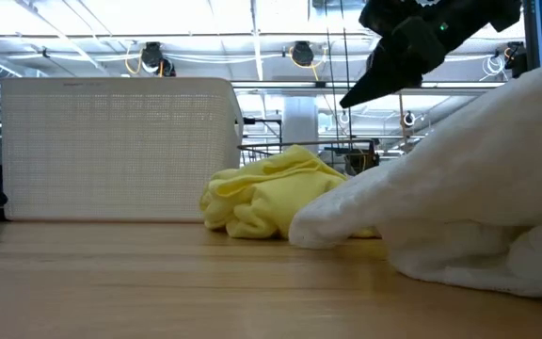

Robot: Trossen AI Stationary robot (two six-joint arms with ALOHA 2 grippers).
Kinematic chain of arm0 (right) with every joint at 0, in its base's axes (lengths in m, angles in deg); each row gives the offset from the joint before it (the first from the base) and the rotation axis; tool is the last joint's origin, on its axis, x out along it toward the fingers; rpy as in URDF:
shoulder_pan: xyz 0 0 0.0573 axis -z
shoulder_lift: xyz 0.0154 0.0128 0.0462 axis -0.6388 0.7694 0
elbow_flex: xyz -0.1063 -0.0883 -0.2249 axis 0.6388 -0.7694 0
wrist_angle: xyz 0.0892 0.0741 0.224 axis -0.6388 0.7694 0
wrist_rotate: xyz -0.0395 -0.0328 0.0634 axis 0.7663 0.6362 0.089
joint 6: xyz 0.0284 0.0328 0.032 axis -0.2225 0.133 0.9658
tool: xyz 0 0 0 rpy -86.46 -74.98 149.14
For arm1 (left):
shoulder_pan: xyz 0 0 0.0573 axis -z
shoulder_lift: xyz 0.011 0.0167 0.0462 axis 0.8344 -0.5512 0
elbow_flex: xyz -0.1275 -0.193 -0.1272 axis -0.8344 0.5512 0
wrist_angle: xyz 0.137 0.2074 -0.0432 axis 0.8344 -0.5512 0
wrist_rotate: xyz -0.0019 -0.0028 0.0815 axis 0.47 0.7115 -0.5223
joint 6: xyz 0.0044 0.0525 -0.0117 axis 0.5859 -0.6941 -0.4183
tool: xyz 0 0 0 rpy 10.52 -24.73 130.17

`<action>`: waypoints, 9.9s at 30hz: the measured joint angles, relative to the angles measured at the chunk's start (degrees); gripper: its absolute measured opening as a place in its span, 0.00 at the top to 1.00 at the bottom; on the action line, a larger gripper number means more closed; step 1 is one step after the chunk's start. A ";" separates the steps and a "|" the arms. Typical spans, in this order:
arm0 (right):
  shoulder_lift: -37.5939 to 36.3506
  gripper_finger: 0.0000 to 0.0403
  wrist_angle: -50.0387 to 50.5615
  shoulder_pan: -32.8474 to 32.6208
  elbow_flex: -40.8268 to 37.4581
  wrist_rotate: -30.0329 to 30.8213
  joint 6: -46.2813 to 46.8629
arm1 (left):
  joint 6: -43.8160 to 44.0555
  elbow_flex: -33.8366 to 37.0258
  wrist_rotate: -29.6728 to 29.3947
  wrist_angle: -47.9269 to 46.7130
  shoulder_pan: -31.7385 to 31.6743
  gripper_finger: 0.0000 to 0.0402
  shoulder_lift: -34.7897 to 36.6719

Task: Pick & Place Cloths
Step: Adjust the wire basket, then put the yellow sweater into the white bin

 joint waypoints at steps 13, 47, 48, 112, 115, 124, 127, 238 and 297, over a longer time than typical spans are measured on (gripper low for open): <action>0.01 0.67 2.24 3.79 0.07 -0.04 -6.19 | -0.90 0.00 -0.02 0.02 0.00 0.40 0.01; 8.67 0.96 2.96 9.98 0.16 -2.03 -12.88 | -2.44 0.00 -0.05 0.00 -2.02 0.40 0.00; 8.56 0.97 3.89 9.98 0.16 -1.76 -13.20 | -2.64 0.00 -0.03 0.00 -2.26 0.40 0.00; -5.80 0.45 6.68 -10.72 0.10 -5.81 -14.65 | -4.22 0.00 1.64 0.21 -3.48 0.40 0.00; -2.92 0.44 2.29 -10.72 0.10 -5.94 -14.95 | -4.17 0.00 1.62 0.21 -3.50 0.40 0.00; 5.46 0.37 -4.24 -9.37 0.13 -5.91 -10.73 | -4.13 0.00 1.64 0.21 -3.49 0.40 0.00; 7.93 0.36 -4.29 -8.67 0.12 -5.91 -8.27 | -4.13 0.00 1.64 0.21 -3.49 0.40 0.00; 11.77 0.95 -15.54 -12.54 29.27 -7.48 -16.70 | -25.47 -0.02 31.98 36.61 -20.80 0.30 -7.19; 13.19 0.61 -20.05 -13.80 29.08 3.98 -24.60 | -26.26 0.00 43.80 37.46 -26.27 0.98 -5.84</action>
